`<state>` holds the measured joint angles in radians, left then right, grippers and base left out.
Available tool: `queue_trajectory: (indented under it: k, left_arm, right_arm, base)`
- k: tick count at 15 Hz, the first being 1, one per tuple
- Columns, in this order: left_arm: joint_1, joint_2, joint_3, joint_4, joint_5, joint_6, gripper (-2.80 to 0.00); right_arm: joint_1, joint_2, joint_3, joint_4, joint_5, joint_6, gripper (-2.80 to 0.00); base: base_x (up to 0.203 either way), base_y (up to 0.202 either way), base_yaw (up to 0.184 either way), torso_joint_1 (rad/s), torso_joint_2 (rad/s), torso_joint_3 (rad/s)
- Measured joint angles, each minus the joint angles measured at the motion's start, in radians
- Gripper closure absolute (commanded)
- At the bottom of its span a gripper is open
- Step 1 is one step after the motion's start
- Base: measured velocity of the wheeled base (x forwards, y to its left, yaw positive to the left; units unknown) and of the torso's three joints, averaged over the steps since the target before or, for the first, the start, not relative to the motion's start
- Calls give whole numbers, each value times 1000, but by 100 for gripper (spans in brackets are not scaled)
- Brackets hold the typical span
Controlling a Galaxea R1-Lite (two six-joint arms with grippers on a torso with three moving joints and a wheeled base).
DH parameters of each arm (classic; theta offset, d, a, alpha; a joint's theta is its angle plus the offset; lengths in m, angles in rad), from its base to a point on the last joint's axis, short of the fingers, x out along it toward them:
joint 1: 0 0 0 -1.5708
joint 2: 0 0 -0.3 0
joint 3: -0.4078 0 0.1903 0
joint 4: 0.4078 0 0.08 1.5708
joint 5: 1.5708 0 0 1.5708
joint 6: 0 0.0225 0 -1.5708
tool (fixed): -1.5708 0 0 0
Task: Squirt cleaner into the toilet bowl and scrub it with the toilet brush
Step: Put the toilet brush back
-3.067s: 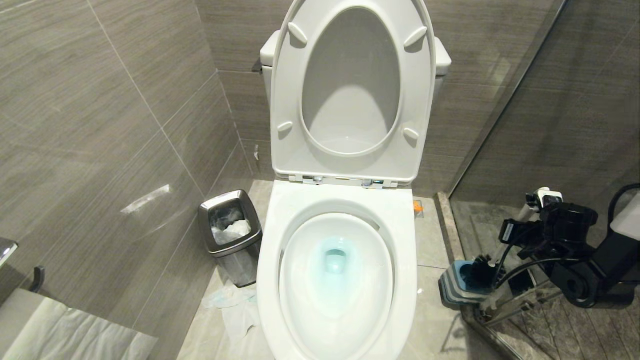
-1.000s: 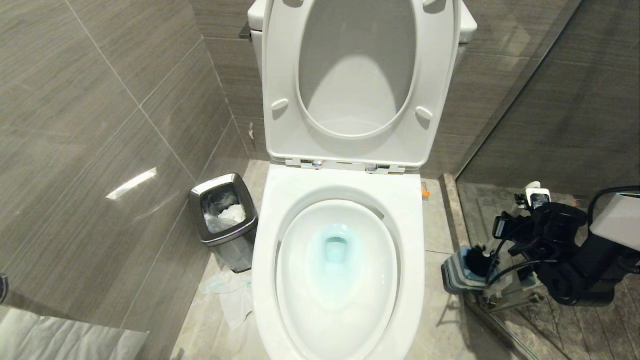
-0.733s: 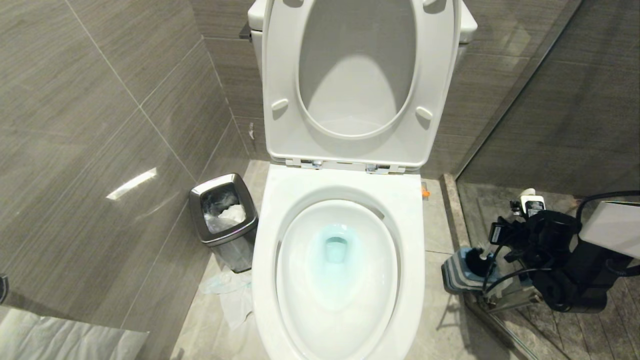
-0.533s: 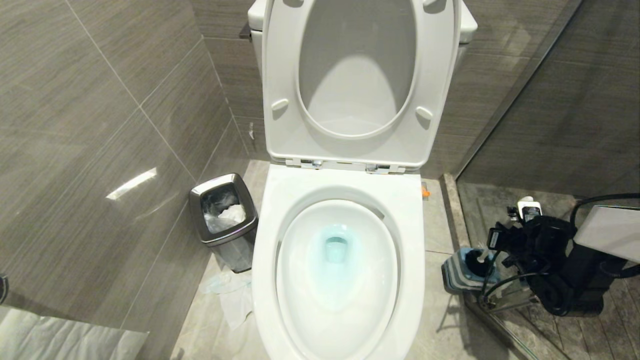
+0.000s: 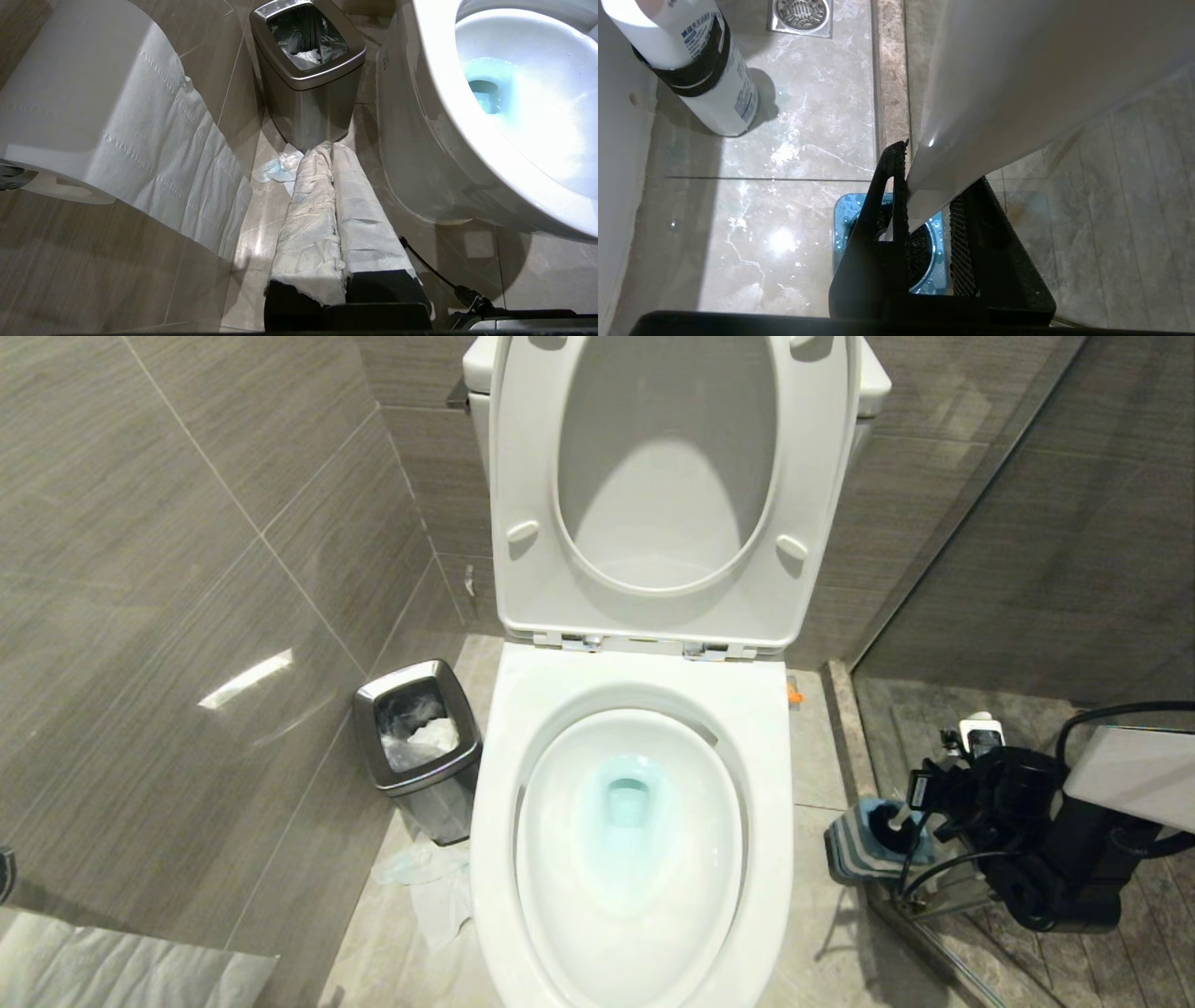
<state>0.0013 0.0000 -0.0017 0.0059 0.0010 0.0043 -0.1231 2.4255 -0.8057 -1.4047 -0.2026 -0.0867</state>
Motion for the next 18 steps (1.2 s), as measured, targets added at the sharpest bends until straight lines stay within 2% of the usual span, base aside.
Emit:
queue_trajectory:
  k: [15,16,18]
  left_arm:
    - [0,0,0,0,0,1,0]
    - [0,0,0,0,0,1,0]
    - [0,0,0,0,0,1,0]
  right_arm:
    - [-19,-8,18,-47,6,-5,0]
    - [-19,-8,20,-51,10,-6,-280]
    - [-21,-8,24,-53,19,-9,-280]
  base:
    - [0,0,0,0,0,0]
    - [0,0,0,0,0,0]
    - [0,0,0,0,0,0]
